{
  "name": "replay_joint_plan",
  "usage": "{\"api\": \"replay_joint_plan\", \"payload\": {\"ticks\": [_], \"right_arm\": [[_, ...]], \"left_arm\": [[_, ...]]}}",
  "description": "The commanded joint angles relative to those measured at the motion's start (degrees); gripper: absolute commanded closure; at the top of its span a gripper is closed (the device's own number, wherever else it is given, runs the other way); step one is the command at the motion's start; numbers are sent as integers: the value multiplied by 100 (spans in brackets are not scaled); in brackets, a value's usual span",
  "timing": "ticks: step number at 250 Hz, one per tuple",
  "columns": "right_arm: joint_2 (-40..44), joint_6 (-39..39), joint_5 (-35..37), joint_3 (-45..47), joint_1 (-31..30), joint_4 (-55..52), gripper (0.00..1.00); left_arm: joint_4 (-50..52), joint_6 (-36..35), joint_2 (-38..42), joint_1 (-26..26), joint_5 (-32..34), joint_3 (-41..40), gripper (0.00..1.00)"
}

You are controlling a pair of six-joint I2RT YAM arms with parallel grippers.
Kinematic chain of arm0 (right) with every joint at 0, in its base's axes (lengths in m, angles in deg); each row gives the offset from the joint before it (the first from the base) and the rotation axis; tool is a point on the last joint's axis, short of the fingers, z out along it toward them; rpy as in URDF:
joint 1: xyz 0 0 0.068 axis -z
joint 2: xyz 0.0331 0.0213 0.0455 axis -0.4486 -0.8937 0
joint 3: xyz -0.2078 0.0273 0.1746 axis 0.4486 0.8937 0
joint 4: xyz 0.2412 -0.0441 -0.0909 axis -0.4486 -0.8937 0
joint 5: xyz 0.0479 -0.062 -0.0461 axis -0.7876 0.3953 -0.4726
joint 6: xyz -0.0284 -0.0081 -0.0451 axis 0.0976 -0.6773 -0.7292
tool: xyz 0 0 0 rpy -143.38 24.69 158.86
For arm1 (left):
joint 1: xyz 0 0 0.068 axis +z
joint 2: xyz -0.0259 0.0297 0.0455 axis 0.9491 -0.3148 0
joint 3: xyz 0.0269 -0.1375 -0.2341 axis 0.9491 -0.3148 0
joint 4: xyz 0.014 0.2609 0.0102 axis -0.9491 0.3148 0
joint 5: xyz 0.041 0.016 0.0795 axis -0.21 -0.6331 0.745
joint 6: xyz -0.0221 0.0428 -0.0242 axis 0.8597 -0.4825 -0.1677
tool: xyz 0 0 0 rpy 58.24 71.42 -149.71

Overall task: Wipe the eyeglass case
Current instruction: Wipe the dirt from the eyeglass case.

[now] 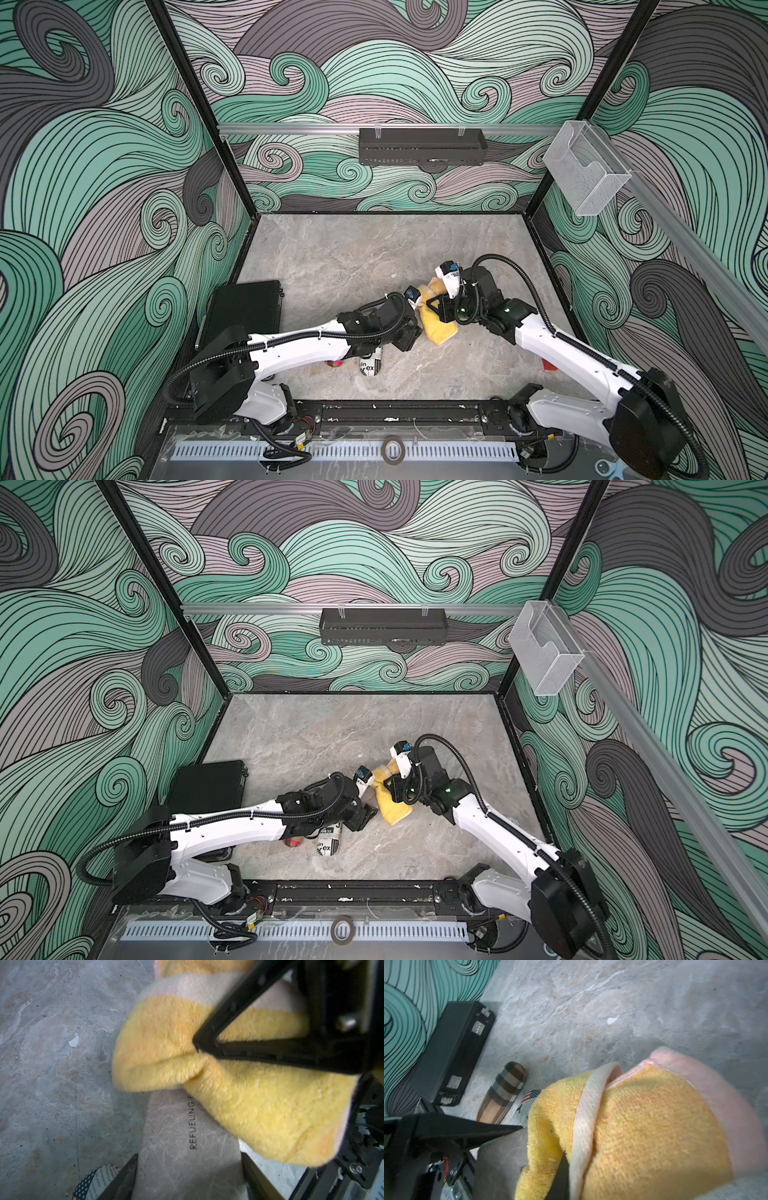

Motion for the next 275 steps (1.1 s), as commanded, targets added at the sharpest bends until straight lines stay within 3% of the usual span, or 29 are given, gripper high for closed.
{"api": "replay_joint_plan", "payload": {"ticks": [1, 56, 109, 199, 275], "right_arm": [[75, 381, 337, 141, 83, -22, 100], [158, 541, -16, 11, -639, 67, 100], [593, 907, 1008, -11, -566, -594, 100], [277, 730, 331, -108, -815, -308, 100], [454, 673, 1135, 32, -577, -661, 100]], "left_arm": [[-279, -3, 240, 151, -390, -35, 49], [-383, -194, 615, 255, -745, -315, 49], [-326, -245, 816, 322, -982, -477, 49], [-298, -227, 753, 373, -1165, -456, 49], [-863, 196, 699, 327, -1029, -966, 48]]}}
